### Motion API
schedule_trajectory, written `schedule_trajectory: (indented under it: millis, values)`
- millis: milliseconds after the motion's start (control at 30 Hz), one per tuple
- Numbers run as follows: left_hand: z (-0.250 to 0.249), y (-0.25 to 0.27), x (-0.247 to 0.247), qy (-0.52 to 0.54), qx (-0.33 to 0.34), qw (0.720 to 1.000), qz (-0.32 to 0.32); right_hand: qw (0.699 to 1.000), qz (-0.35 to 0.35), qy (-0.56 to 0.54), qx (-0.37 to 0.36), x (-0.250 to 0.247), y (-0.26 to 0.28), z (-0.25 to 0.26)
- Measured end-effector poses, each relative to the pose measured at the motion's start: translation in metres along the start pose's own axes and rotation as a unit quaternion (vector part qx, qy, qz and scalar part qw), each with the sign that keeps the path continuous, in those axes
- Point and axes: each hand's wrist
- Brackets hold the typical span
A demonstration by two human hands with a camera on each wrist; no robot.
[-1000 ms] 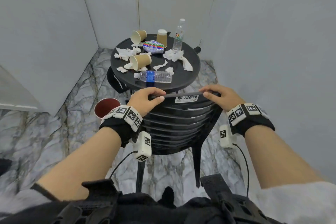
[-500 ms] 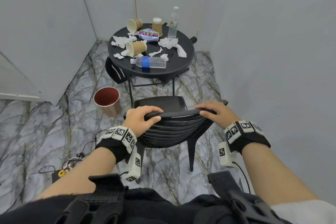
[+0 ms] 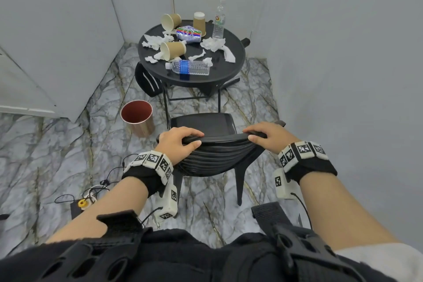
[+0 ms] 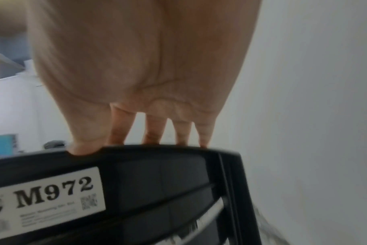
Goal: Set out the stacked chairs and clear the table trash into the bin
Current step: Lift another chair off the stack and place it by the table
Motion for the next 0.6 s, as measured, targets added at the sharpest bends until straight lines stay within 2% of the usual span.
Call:
schedule_trajectory:
  millis: [67,300,433,600]
  values:
    - [-0.001,-0.001,-0.003,0.009,-0.002,1.0,-0.002,0.999,0.02,0.035,0.004,-0.004,-0.006,0.015]
    - [0.018,-0.024,-0.067,-0.047,-0.042,0.995,-0.071,0.996,-0.022,0.071,-0.057,-0.005,-0.077,0.086]
    - [0.049,-0.036,-0.127,-0.108,-0.093,0.985,-0.098,0.995,0.005,0.083,-0.061,0.008,-0.139,0.138]
    - [0.122,-0.054,-0.205,-0.144,-0.159,0.973,-0.087,0.993,0.009,0.087,-0.085,0.038,-0.227,0.208]
Point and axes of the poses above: each hand's wrist, its own y-axis away from the middle knuckle, its own x-axis out of the palm, z = x × y, and after that the axes turned 1 degree about z, right-handed
